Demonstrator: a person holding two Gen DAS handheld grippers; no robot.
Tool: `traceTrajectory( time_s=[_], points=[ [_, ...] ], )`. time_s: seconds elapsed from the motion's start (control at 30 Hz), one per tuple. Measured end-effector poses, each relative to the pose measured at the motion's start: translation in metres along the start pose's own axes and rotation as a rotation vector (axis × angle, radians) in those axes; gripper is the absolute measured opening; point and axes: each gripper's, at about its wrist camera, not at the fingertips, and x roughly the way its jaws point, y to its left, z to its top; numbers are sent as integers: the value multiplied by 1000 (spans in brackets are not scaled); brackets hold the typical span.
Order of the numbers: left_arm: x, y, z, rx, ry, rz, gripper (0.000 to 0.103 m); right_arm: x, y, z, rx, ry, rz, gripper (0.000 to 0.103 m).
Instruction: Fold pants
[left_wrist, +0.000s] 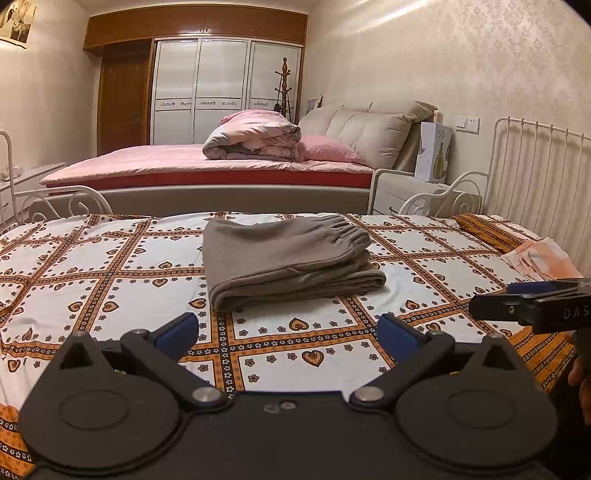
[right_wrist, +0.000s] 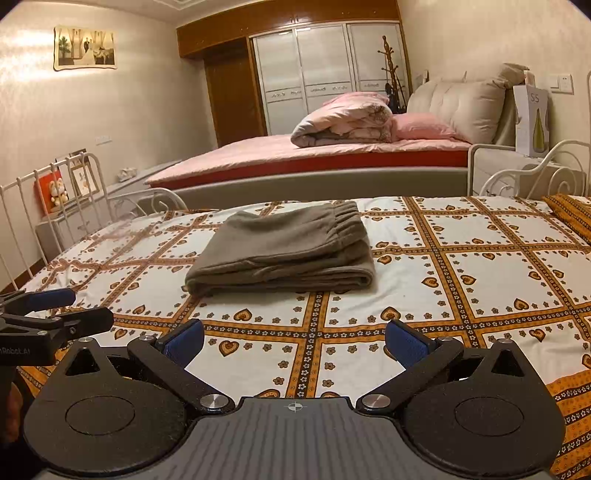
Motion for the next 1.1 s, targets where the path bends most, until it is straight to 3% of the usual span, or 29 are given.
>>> traceTrajectory(
  time_s=[0.77, 1.1],
  points=[
    [0, 0, 1, 4, 1, -2, 97, 5, -2, -2, -26, 14, 7, 103],
    [0, -5, 1, 31, 5, -45, 96, 5, -2, -2, -28, 11, 7, 103]
  ],
)
